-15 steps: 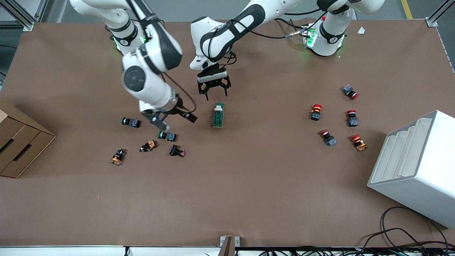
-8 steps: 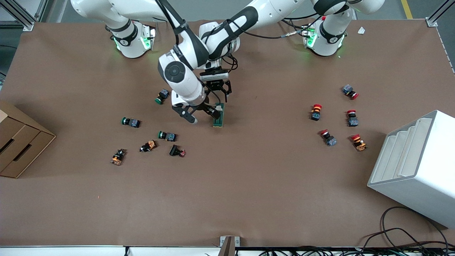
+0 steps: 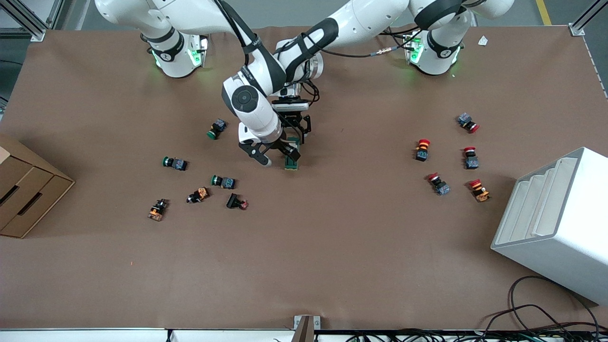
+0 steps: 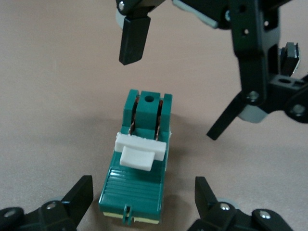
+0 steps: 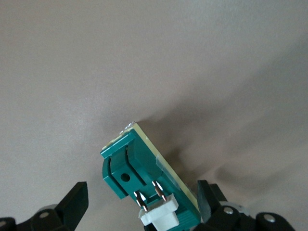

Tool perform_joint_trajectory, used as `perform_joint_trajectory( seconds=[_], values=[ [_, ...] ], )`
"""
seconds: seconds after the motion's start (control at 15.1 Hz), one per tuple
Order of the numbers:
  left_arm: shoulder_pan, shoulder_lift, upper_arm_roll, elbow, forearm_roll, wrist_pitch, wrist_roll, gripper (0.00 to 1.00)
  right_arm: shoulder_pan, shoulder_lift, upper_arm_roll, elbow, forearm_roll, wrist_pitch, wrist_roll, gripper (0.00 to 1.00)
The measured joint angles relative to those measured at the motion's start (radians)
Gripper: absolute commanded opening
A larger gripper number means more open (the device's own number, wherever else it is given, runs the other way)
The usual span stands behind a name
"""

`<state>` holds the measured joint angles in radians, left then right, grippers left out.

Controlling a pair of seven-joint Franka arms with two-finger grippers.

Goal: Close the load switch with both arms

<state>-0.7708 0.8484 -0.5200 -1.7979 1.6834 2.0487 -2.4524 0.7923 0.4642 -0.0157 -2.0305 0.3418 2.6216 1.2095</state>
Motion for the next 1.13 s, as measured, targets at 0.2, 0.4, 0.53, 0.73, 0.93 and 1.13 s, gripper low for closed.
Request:
perform_joint_trajectory(
  seconds=[0.2,0.4,0.53,0.73,0.93,1.13],
  values=[
    [-0.006,0.007,0.002,0.000,0.003,-0.015,-0.001,0.94,0.007,0.018,0.000,0.017,0.044,0.001,0.000,1.00],
    [-0.020,0.007,0.017,0.001,0.003,-0.018,-0.001,0.94,0.015,0.022,0.000,0.023,0.052,0.001,0.001,1.00],
    [-0.047,0.008,0.042,0.002,0.004,-0.020,-0.001,0.94,0.020,0.022,0.000,0.023,0.066,0.000,0.002,1.00],
    [-0.080,0.008,0.070,0.005,0.005,-0.029,-0.001,0.94,0.029,0.029,0.001,0.023,0.073,-0.002,0.002,1.00],
    [-0.088,0.010,0.075,0.004,0.011,-0.035,-0.001,0.94,0.041,0.052,0.001,0.034,0.084,-0.002,0.003,1.00],
    [-0.092,0.010,0.079,0.004,0.012,-0.037,-0.002,0.94,0.043,0.072,0.001,0.052,0.096,-0.003,0.003,1.00]
  ],
)
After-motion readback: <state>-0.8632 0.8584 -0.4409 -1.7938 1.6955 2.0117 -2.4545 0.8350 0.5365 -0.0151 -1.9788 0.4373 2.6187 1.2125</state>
